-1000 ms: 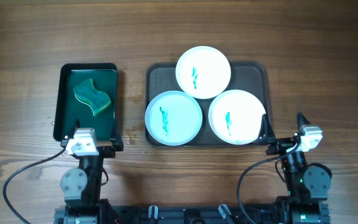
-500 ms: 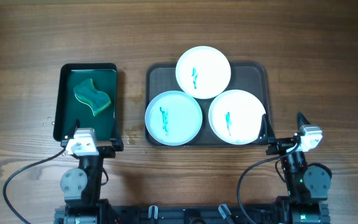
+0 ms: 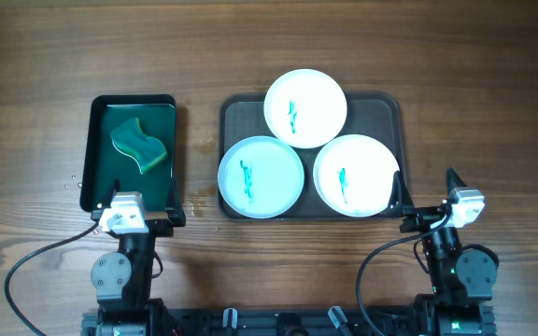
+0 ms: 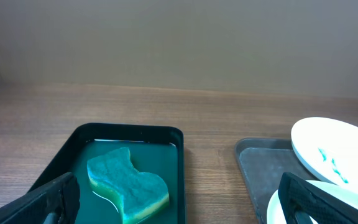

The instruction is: Clean dirty plates on tray and stack at the side

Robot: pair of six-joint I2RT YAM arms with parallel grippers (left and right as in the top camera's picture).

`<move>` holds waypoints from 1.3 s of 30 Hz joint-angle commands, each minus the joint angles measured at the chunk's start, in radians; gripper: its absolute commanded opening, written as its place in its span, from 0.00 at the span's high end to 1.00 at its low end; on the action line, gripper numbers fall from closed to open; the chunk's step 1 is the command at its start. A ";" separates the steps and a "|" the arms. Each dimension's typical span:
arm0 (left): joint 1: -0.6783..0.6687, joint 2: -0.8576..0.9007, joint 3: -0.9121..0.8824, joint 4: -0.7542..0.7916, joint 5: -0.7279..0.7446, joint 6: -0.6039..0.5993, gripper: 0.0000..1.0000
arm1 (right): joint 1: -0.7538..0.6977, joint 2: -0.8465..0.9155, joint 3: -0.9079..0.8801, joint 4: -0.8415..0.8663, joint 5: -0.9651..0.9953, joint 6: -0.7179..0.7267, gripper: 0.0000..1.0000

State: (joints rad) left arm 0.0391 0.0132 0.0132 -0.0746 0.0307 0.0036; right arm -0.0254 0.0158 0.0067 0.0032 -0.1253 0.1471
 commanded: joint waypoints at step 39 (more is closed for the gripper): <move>-0.004 0.298 0.666 -0.592 0.026 0.018 0.00 | -0.004 0.234 0.406 -0.182 -0.371 0.035 0.00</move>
State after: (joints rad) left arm 0.0391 0.2100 0.5159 -0.5774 0.0311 0.0067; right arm -0.0254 0.1566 0.2783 -0.1165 -0.4057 0.1883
